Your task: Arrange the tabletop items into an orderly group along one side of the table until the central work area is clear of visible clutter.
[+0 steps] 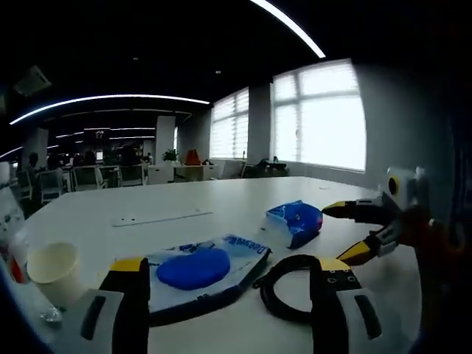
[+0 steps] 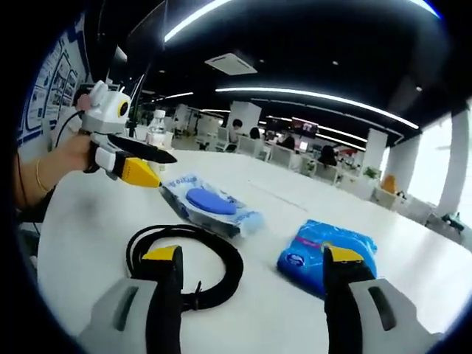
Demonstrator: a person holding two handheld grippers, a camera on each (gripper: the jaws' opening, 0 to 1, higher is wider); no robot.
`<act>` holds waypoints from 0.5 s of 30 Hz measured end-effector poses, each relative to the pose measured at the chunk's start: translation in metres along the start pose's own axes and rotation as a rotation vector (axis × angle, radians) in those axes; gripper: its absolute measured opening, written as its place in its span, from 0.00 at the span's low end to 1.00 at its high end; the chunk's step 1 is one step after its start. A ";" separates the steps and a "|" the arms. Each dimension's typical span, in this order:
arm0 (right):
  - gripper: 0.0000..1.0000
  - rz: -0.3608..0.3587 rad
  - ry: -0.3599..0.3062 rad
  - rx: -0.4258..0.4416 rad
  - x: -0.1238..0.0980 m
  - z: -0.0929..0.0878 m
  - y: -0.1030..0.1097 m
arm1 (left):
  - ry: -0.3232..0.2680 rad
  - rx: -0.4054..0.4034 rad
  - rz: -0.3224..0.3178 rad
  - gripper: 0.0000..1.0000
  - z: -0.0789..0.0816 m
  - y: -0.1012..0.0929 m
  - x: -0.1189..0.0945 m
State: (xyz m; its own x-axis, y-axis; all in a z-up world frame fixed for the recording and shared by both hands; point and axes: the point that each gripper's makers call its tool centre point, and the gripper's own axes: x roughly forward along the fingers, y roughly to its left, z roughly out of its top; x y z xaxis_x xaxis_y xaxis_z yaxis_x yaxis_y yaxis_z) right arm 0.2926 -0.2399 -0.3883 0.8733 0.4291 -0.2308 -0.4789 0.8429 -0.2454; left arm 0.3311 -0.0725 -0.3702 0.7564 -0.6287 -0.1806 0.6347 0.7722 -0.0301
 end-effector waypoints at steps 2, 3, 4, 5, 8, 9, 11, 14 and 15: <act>0.74 -0.001 0.002 0.005 -0.001 -0.001 0.001 | 0.001 0.000 -0.001 0.89 -0.001 0.000 0.000; 0.74 0.000 0.002 0.007 -0.001 -0.003 0.002 | 0.002 0.001 -0.003 0.89 -0.001 -0.001 0.001; 0.74 0.000 0.003 0.008 -0.001 -0.003 0.002 | 0.003 0.001 -0.003 0.89 -0.001 -0.001 0.001; 0.74 -0.003 0.008 0.012 -0.002 -0.004 0.002 | 0.004 0.002 -0.004 0.89 -0.001 -0.001 0.001; 0.74 -0.008 0.003 0.019 -0.004 -0.004 0.001 | 0.000 0.011 -0.013 0.88 0.000 -0.002 0.001; 0.73 -0.011 0.001 0.019 -0.005 -0.003 0.000 | -0.005 0.012 -0.015 0.88 0.001 -0.002 0.002; 0.73 -0.018 0.001 0.018 -0.007 -0.003 -0.002 | -0.005 0.012 -0.017 0.88 0.002 -0.003 0.003; 0.73 -0.031 0.005 0.022 -0.008 -0.004 -0.006 | -0.001 0.006 -0.020 0.88 0.001 -0.004 0.004; 0.72 -0.036 0.007 0.023 -0.009 -0.005 -0.007 | 0.000 0.002 -0.021 0.88 0.001 -0.005 0.004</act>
State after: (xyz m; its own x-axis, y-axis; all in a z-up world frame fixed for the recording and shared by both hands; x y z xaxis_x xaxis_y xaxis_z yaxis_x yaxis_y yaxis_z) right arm 0.2876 -0.2514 -0.3891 0.8891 0.3962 -0.2290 -0.4451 0.8651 -0.2314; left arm 0.3315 -0.0789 -0.3698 0.7430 -0.6447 -0.1797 0.6507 0.7587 -0.0315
